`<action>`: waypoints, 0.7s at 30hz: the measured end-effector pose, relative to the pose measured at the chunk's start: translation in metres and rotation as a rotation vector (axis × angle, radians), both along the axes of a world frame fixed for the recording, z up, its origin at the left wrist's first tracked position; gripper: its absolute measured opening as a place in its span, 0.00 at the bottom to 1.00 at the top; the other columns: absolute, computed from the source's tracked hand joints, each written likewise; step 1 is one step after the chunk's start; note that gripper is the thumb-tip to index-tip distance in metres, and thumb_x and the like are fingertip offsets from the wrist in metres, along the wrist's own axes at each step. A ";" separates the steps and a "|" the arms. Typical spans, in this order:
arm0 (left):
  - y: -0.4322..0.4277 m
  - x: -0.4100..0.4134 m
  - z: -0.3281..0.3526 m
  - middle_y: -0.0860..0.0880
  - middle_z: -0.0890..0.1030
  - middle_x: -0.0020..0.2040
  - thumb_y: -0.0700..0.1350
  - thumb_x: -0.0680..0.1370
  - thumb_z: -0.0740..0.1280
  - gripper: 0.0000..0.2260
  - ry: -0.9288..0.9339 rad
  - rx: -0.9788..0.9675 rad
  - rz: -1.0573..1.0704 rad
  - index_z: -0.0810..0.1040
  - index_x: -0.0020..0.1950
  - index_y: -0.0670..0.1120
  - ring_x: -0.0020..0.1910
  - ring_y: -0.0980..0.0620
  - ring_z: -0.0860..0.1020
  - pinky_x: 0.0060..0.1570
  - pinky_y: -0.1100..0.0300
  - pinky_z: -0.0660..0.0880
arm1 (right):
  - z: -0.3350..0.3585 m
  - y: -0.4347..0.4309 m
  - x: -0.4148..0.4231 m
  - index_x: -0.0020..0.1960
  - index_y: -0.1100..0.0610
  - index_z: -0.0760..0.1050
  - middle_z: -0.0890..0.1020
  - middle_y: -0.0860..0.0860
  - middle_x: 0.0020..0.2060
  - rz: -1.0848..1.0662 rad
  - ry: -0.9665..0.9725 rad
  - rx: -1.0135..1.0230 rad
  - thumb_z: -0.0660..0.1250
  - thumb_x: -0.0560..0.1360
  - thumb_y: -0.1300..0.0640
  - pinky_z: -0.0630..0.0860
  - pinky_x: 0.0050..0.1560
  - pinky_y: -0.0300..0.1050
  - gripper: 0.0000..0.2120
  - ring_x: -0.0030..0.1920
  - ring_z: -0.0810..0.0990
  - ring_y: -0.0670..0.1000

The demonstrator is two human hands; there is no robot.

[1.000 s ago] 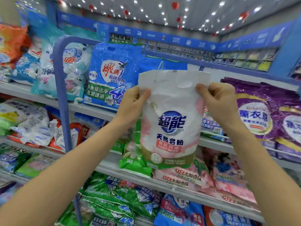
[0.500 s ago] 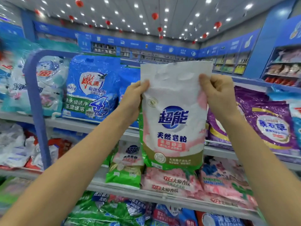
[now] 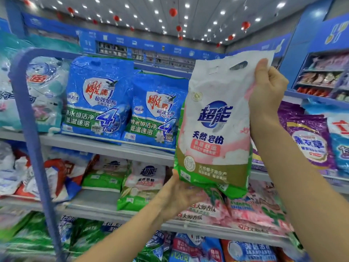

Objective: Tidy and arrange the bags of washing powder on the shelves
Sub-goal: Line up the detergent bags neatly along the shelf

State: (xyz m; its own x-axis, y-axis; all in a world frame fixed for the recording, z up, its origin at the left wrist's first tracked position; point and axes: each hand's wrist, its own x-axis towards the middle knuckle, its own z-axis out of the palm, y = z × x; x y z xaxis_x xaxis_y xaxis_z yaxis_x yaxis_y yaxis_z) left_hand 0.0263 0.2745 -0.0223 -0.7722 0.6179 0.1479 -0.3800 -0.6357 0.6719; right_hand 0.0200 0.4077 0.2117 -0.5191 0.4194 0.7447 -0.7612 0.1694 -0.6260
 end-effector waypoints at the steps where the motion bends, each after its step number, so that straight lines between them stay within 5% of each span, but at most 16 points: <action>1: 0.011 0.006 -0.004 0.35 0.78 0.59 0.57 0.52 0.83 0.43 -0.078 0.113 -0.008 0.75 0.61 0.39 0.57 0.36 0.78 0.55 0.43 0.77 | -0.002 -0.001 0.000 0.28 0.54 0.57 0.61 0.41 0.15 -0.018 0.007 -0.023 0.56 0.82 0.58 0.58 0.23 0.30 0.23 0.19 0.60 0.41; 4: 0.044 0.027 -0.003 0.38 0.83 0.48 0.47 0.54 0.84 0.29 -0.160 0.293 -0.035 0.79 0.50 0.39 0.48 0.40 0.82 0.55 0.42 0.77 | -0.005 0.002 0.001 0.28 0.54 0.57 0.61 0.42 0.16 -0.050 0.013 -0.108 0.56 0.81 0.58 0.58 0.24 0.32 0.23 0.20 0.59 0.42; 7: 0.073 0.042 0.011 0.36 0.78 0.61 0.43 0.62 0.80 0.36 -0.205 0.217 0.020 0.70 0.66 0.40 0.52 0.39 0.80 0.55 0.44 0.77 | -0.007 0.011 0.000 0.28 0.53 0.56 0.60 0.42 0.18 -0.091 0.000 -0.160 0.57 0.81 0.57 0.58 0.25 0.34 0.23 0.22 0.58 0.42; 12: 0.098 0.048 0.010 0.42 0.81 0.52 0.41 0.70 0.67 0.19 -0.201 0.077 0.095 0.70 0.61 0.46 0.47 0.45 0.79 0.38 0.58 0.77 | -0.011 0.029 -0.001 0.29 0.52 0.55 0.58 0.48 0.25 -0.222 -0.052 -0.056 0.58 0.80 0.55 0.54 0.29 0.41 0.23 0.28 0.55 0.46; 15: 0.101 0.051 0.000 0.44 0.82 0.49 0.40 0.68 0.72 0.26 -0.135 0.021 0.100 0.67 0.63 0.44 0.44 0.46 0.81 0.39 0.56 0.76 | -0.014 0.044 0.002 0.29 0.53 0.56 0.59 0.48 0.25 -0.218 -0.099 -0.041 0.57 0.81 0.54 0.56 0.28 0.41 0.22 0.27 0.57 0.45; 18: 0.092 0.040 -0.001 0.45 0.82 0.44 0.48 0.55 0.83 0.38 -0.128 0.143 0.095 0.70 0.60 0.43 0.43 0.45 0.80 0.42 0.52 0.78 | -0.014 0.059 0.009 0.30 0.54 0.61 0.64 0.43 0.21 -0.128 -0.132 -0.094 0.56 0.81 0.53 0.61 0.27 0.37 0.21 0.24 0.62 0.43; 21: 0.076 0.014 0.010 0.40 0.81 0.55 0.56 0.48 0.84 0.47 -0.213 0.352 0.104 0.74 0.63 0.44 0.54 0.40 0.78 0.52 0.42 0.76 | -0.009 0.067 0.014 0.34 0.55 0.67 0.70 0.47 0.27 -0.065 -0.149 -0.093 0.56 0.81 0.52 0.67 0.32 0.38 0.18 0.29 0.68 0.44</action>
